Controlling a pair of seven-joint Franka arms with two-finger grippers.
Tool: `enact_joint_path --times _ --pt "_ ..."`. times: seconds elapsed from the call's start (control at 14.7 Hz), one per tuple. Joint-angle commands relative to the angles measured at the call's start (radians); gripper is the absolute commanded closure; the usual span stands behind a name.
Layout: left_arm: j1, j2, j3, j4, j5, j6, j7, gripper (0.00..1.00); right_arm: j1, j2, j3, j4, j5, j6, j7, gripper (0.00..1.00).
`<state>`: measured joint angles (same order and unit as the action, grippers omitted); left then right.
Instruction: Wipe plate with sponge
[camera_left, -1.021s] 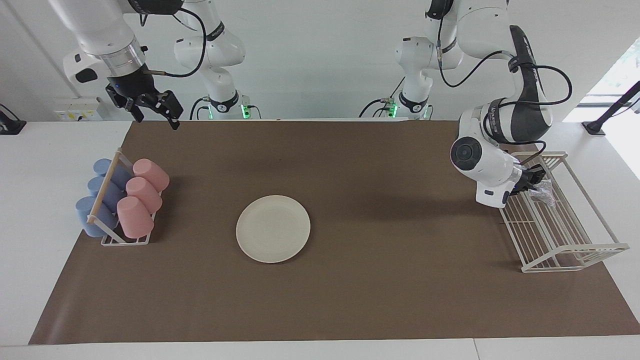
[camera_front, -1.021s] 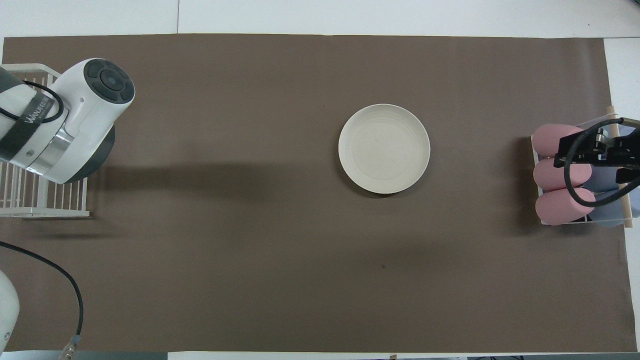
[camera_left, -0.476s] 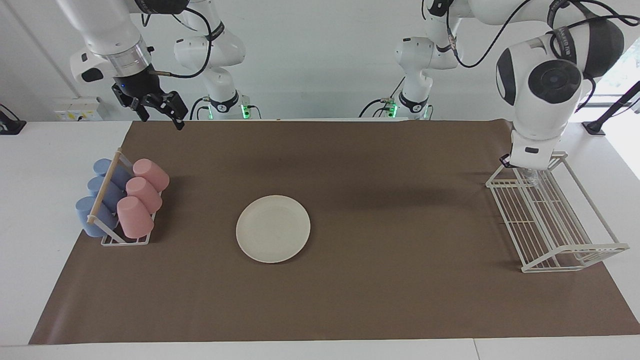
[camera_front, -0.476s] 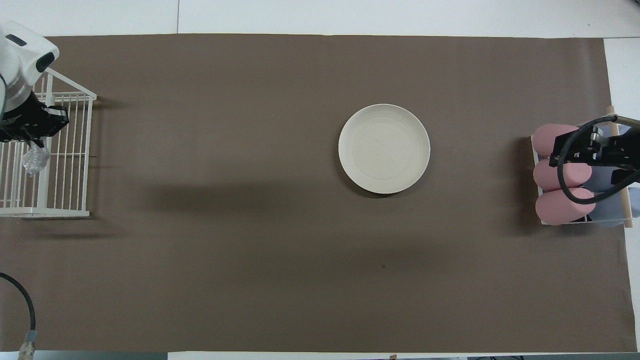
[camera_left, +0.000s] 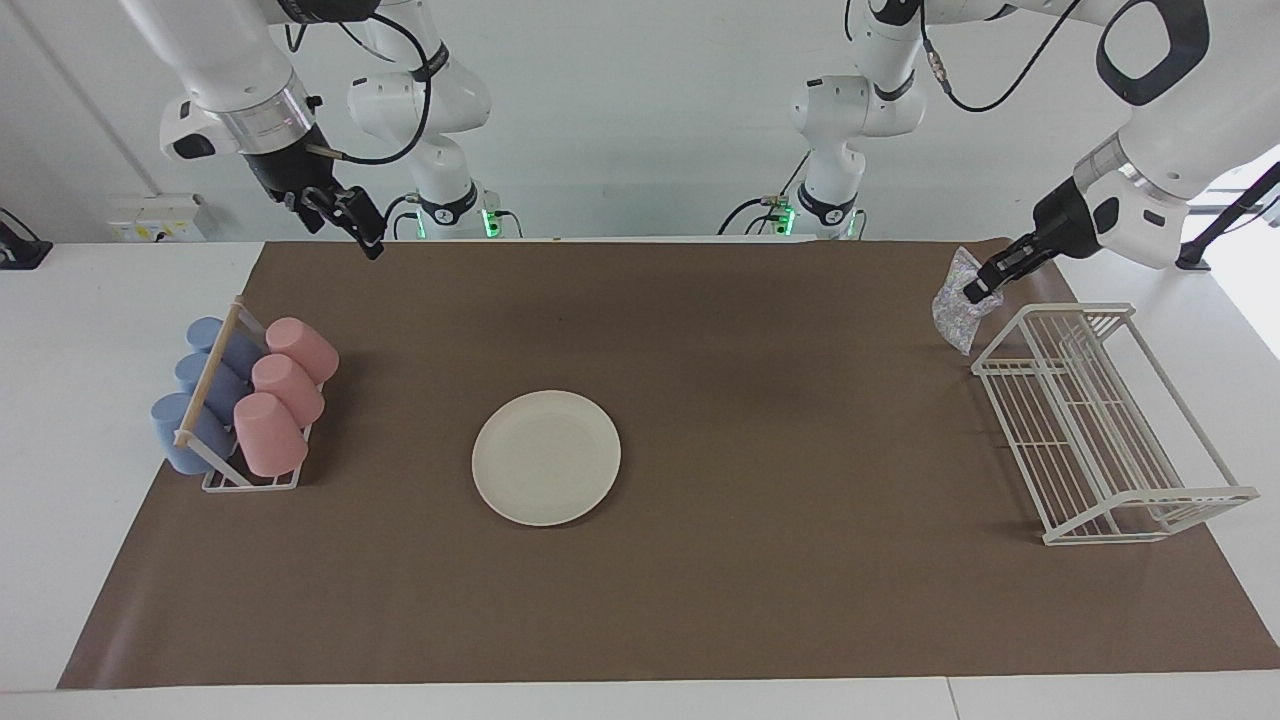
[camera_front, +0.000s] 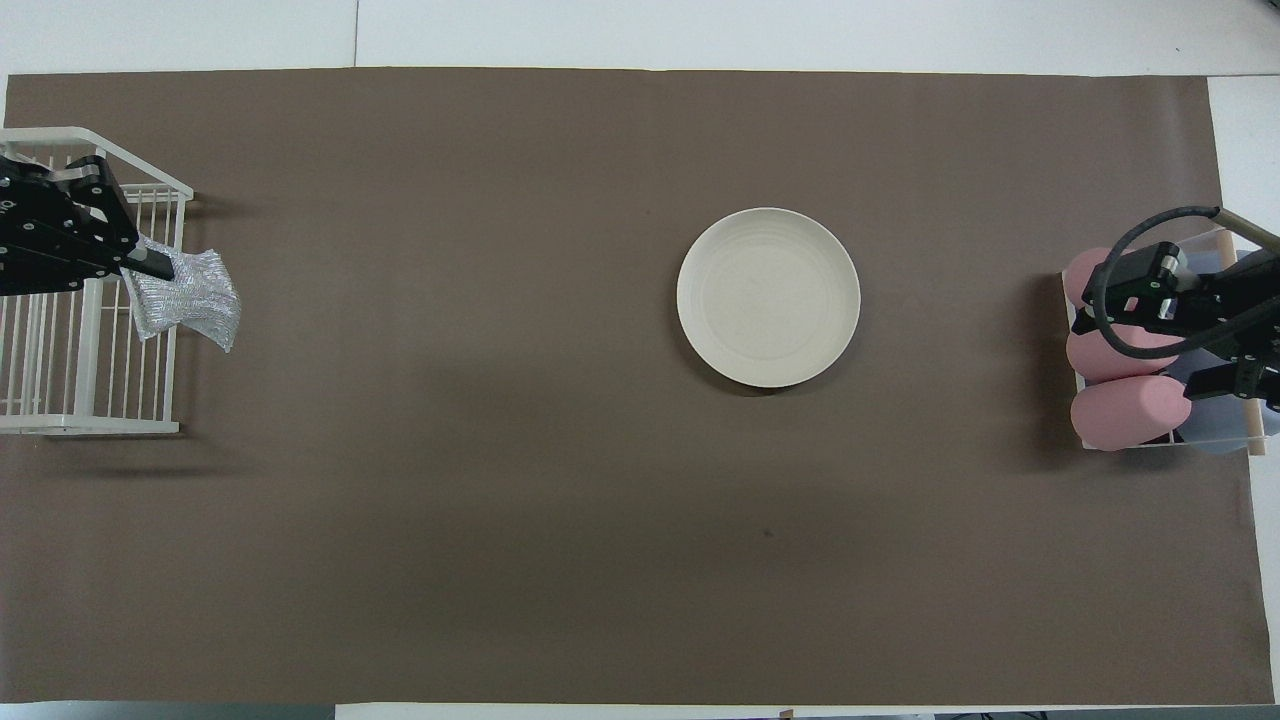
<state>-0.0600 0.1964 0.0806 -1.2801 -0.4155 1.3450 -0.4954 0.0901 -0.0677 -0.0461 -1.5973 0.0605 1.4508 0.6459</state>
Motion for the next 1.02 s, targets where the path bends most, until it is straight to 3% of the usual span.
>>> enact_joint_path --times 0.0,0.48,0.68,0.95 --pt "0.035 -0.082 0.005 -0.152 -0.19 0.052 -0.006 1.0 0.003 -0.026 0.008 -0.026 0.031 -0.003 0.112 0.0" --pt "0.005 -0.424 -0.001 -0.821 -0.607 0.396 0.254 1.0 0.048 -0.026 0.011 -0.026 0.143 0.01 0.447 0.0" --pt "-0.084 -0.518 -0.002 -0.987 -0.744 0.528 0.326 1.0 0.108 -0.026 0.022 -0.026 0.154 0.048 0.61 0.0" --pt "-0.165 -0.58 -0.002 -1.105 -0.913 0.597 0.49 1.0 0.239 -0.021 0.025 -0.024 0.156 0.121 0.858 0.0"
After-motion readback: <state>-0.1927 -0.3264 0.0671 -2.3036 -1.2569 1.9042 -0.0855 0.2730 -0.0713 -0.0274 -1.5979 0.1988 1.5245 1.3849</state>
